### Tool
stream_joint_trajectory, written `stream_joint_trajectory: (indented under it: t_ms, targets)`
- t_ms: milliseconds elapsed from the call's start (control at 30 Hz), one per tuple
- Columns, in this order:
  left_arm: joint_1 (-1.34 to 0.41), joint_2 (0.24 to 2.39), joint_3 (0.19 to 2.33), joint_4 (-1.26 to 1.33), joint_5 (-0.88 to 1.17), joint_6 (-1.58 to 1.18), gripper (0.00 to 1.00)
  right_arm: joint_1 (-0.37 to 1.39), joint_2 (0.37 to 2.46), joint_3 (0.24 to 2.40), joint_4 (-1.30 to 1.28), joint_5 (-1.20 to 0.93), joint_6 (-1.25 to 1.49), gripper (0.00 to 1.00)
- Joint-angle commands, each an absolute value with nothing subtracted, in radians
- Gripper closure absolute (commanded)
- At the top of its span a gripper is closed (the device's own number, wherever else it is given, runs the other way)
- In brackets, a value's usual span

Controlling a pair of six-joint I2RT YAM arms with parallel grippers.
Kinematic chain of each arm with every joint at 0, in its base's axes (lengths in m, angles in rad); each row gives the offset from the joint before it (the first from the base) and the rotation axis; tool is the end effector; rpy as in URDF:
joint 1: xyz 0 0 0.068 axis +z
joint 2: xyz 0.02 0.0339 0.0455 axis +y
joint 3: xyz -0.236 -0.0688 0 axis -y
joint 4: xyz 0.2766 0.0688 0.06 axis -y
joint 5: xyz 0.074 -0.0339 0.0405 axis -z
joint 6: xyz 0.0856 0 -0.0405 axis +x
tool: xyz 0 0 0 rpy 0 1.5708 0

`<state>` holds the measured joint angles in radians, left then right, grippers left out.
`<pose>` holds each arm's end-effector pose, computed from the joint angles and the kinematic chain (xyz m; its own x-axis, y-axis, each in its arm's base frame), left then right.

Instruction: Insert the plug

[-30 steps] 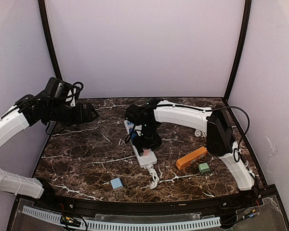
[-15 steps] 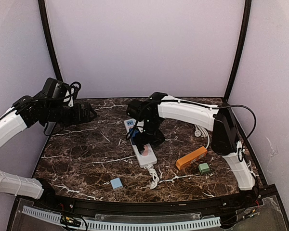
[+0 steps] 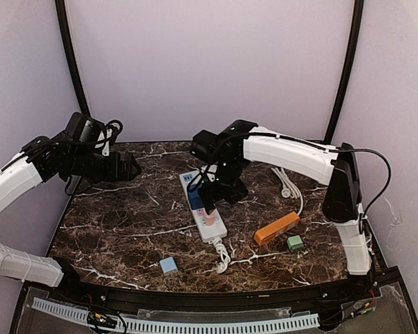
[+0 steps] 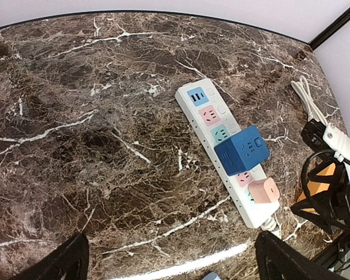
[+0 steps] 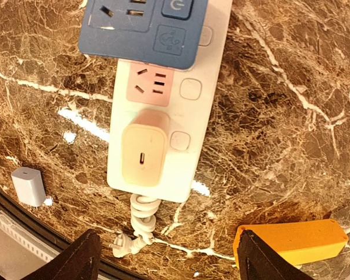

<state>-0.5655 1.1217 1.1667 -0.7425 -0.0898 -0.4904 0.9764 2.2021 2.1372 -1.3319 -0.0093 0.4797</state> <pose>0.2686 -0.1614 0.2962 -0.7024 -0.1098 -0.7032 0.1642 0.9364 -0.3102 0.2608 0.3872 0.1888 -0.8721 -0.4661 -0.1493 -0.4812 0.8722 0.0880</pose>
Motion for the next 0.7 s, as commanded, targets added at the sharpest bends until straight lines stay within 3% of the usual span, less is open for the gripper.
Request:
stream_joint_trajectory:
  t_ms: [0,200,667]
  targets:
    - [-0.562,1.153,1.213,-0.772,-0.058,-0.423,0.0,0.953,2.115,2.079,-1.342,0.053,0.536,0.19]
    - [-0.572,1.182,1.232,-0.74,-0.009,-0.408,0.0,0.894,1.983,1.959,-1.314,0.088,0.639,0.16]
    - [-0.751,1.342,1.32,-0.727,-0.005,-0.293,0.0,0.707,1.608,1.427,-1.107,-0.047,0.94,0.24]
